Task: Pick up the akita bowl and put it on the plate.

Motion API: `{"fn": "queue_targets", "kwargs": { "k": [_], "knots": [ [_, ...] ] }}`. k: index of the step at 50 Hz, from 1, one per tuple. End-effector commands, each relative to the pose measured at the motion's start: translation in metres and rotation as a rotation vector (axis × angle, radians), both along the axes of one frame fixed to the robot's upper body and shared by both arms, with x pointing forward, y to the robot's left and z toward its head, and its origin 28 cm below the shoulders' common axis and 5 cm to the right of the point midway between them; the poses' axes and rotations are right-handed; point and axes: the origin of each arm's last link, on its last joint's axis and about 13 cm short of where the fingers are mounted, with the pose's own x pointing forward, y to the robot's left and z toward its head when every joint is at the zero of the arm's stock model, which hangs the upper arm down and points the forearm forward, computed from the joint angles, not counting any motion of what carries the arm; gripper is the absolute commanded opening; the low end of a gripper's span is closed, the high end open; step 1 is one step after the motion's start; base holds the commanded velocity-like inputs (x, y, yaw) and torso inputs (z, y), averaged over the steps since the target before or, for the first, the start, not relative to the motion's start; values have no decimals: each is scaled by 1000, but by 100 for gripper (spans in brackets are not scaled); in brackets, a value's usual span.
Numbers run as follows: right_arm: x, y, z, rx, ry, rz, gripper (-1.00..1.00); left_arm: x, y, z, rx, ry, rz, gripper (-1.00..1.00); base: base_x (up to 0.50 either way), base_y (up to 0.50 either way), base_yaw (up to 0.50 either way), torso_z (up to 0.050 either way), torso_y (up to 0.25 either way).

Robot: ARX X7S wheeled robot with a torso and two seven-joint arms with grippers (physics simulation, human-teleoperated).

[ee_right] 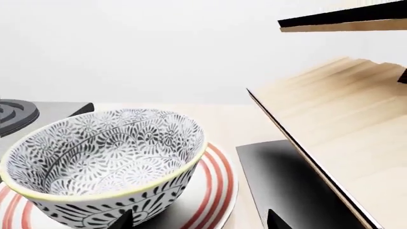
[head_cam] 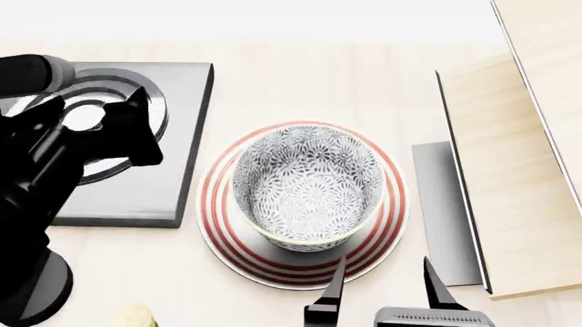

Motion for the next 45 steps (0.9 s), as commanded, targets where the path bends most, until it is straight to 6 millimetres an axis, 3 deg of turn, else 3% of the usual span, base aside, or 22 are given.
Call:
{"fn": "queue_targets", "kwargs": {
  "k": [1, 12, 35, 45],
  "knots": [
    [1, -6, 13, -3, -38, -27, 100, -15, 15, 11, 10, -68, 57, 100, 0, 0, 0, 0, 0],
    [-1, -10, 35, -22, -106, -56, 100, -27, 33, 16, 19, -119, 124, 100, 0, 0, 0, 0, 0],
    [-33, -21, 117, -59, -368, -122, 100, -61, 51, 29, 101, -248, 259, 100, 0, 0, 0, 0, 0],
    [-47, -26, 148, -89, -477, -166, 100, -97, 52, 42, 145, -365, 285, 100, 0, 0, 0, 0, 0]
  ]
}}
